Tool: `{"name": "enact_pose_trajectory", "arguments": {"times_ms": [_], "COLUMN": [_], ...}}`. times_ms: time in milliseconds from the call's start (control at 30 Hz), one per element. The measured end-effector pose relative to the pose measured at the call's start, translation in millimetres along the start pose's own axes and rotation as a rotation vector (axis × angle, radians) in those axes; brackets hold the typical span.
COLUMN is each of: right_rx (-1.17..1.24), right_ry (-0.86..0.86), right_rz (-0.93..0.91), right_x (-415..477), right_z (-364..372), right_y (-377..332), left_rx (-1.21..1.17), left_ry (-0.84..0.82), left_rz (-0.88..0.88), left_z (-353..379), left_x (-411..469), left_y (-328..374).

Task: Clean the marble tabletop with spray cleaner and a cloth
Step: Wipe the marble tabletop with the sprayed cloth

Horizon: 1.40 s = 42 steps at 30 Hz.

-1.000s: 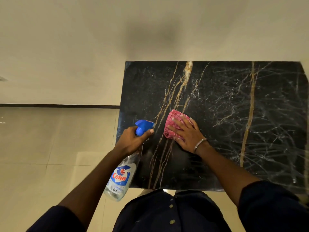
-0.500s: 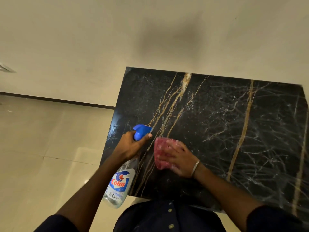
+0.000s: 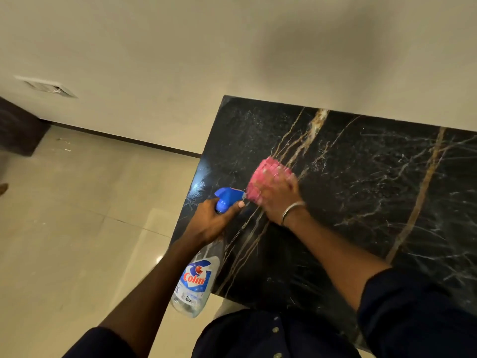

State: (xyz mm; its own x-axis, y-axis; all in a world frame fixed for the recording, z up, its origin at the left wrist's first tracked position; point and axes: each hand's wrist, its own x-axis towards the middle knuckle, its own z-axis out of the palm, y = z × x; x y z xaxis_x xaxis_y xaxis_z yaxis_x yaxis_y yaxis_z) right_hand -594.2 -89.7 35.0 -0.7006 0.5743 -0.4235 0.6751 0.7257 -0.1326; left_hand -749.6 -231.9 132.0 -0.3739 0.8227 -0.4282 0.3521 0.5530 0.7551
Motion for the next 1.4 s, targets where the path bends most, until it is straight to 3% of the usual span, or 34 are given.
{"name": "enact_pose_trajectory", "arguments": {"times_ms": [100,233,433,600,700,867,933,1067,1167,1233,1400], "right_rx": [-0.027,-0.085,0.043,0.092,0.015,0.032,0.316,1.668,2.408,2.625,2.74], "right_ry": [0.074,0.057,0.117,-0.021,0.097,0.238,0.195,0.247,0.264,0.202,0.25], "right_rz": [-0.191,-0.333,0.145,0.211,0.139,-0.164,-0.127,0.294,0.516,0.541,0.309], "right_x": [-31,-51,-5,19,-2,-65,-80,-97,-108,-118,-136], "right_z": [29,47,-10,-33,-12,35,49,13,-5,-7,5], "right_y": [-53,-31,64,124,98,39,30,34,60,72,78], "left_rx": [0.023,0.034,0.032,0.037,0.022,0.038,0.044,0.078,0.068,0.046,0.078], "left_ry": [0.011,-0.021,-0.105,-0.1,-0.099,-0.099,-0.109,-0.126,-0.201,-0.249,-0.269], "left_rz": [0.023,0.029,0.015,0.027,0.032,0.058,0.065,0.082,0.111,0.109,0.166], "left_z": [1,6,7,4,4,8,10,14,17,20,27], "left_x": [10,27,40,37,38,39,38,32,25,20,8], "left_y": [7,16,27,32,32,35,38,52,66,75,99]}}
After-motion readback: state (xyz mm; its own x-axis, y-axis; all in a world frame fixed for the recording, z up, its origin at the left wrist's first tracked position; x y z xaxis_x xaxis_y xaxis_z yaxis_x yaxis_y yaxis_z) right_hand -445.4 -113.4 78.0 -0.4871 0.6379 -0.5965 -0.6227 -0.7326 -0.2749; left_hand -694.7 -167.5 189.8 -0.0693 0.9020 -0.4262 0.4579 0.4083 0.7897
